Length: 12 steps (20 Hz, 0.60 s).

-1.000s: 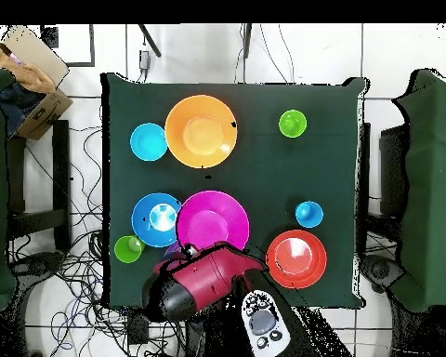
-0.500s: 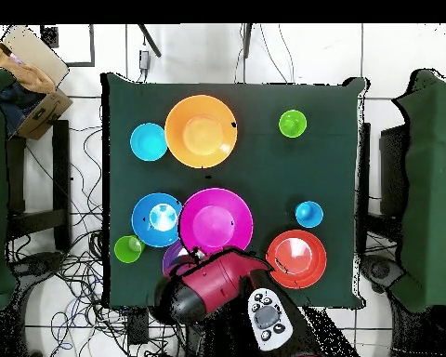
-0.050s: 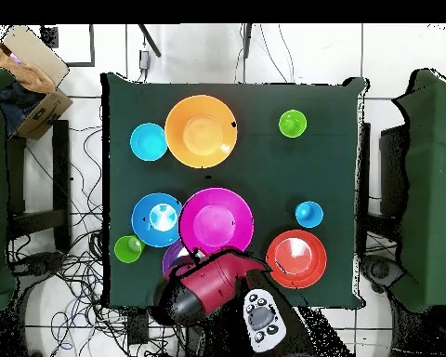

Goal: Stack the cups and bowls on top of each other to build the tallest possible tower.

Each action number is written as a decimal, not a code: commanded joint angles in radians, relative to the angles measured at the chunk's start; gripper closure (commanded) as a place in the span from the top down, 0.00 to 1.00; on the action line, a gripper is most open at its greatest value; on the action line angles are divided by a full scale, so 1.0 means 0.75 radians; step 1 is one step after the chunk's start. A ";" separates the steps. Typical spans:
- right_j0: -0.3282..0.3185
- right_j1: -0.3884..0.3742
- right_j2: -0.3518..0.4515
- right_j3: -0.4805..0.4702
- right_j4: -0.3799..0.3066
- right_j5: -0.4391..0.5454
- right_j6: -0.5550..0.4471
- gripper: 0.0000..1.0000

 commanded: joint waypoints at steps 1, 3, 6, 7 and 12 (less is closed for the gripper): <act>0.003 0.061 0.001 -0.090 -0.085 -0.047 0.093 0.00; 0.001 0.065 0.000 -0.098 -0.088 -0.046 0.087 0.00; -0.022 0.071 0.007 -0.111 -0.103 -0.042 0.058 0.00; -0.036 0.072 0.013 -0.113 -0.108 -0.038 0.044 0.00; -0.157 0.061 0.110 -0.103 -0.100 0.013 -0.061 0.00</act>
